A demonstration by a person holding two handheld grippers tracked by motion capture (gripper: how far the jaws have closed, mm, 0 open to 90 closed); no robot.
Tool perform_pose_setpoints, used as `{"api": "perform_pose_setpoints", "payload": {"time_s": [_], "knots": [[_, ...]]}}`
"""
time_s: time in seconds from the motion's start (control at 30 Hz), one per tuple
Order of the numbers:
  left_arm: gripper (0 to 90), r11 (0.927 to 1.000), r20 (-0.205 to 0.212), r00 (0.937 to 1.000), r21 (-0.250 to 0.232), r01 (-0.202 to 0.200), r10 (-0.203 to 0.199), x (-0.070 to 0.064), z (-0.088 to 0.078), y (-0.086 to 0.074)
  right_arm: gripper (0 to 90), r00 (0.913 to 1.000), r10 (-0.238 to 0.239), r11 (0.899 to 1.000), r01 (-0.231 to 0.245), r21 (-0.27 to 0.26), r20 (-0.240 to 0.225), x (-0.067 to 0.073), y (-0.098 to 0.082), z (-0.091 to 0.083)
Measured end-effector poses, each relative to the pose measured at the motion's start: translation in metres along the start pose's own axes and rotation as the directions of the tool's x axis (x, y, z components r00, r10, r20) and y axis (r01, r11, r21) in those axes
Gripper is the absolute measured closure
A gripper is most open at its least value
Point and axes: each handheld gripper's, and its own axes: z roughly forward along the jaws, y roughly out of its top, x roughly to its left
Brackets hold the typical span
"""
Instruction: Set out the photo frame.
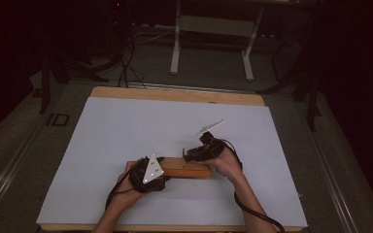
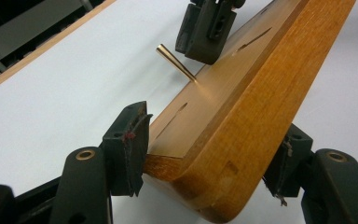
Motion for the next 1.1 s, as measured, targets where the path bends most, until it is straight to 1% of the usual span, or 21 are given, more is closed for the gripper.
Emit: {"api": "perform_pose_setpoints", "payload": {"time_s": [0.2,0.3,0.4,0.6,0.73,0.93,1.03,1.1], "knots": [[40.3,1.0,-0.001,1.0,-0.002,0.009,-0.009,0.002,0.001,0.0,61.6,0.9998,-0.018,1.0,0.019,-0.008,0.008,0.004,-0.002,-0.007],[40.3,0.9999,0.0,0.9999,-0.005,0.016,-0.016,0.003,0.001,0.0,61.6,0.9988,-0.036,0.999,0.037,-0.01,0.032,0.006,-0.005,-0.012],[40.2,0.9996,0.003,0.9997,-0.011,0.026,-0.026,0.003,0.002,0.0,61.6,0.9983,-0.04,0.999,0.041,-0.02,0.043,0.007,-0.008,-0.018],[40.2,0.9994,0.004,0.9995,-0.01,0.032,-0.032,0.005,0.002,0.0,62.1,0.9962,-0.057,0.997,0.06,-0.046,0.065,0.01,-0.015,-0.034],[40.2,0.999,0.007,0.9991,-0.012,0.043,-0.043,0.006,0.003,0.001,63.5,0.9936,-0.072,0.995,0.077,-0.056,0.087,0.011,-0.021,-0.043],[40.4,0.9981,0.007,0.9982,-0.016,0.059,-0.059,0.007,0.003,0.001,65.0,0.992,-0.064,0.994,0.073,-0.078,0.109,0.008,-0.032,-0.053],[40.5,0.9977,0.008,0.9978,-0.018,0.065,-0.065,0.008,0.004,0.002,63.8,0.9897,-0.07,0.992,0.083,-0.097,0.125,0.008,-0.038,-0.057],[40.7,0.9977,0.009,0.9978,-0.018,0.066,-0.066,0.009,0.004,0.002,63.8,0.9867,-0.075,0.99,0.091,-0.108,0.144,0.007,-0.043,-0.06]]}}
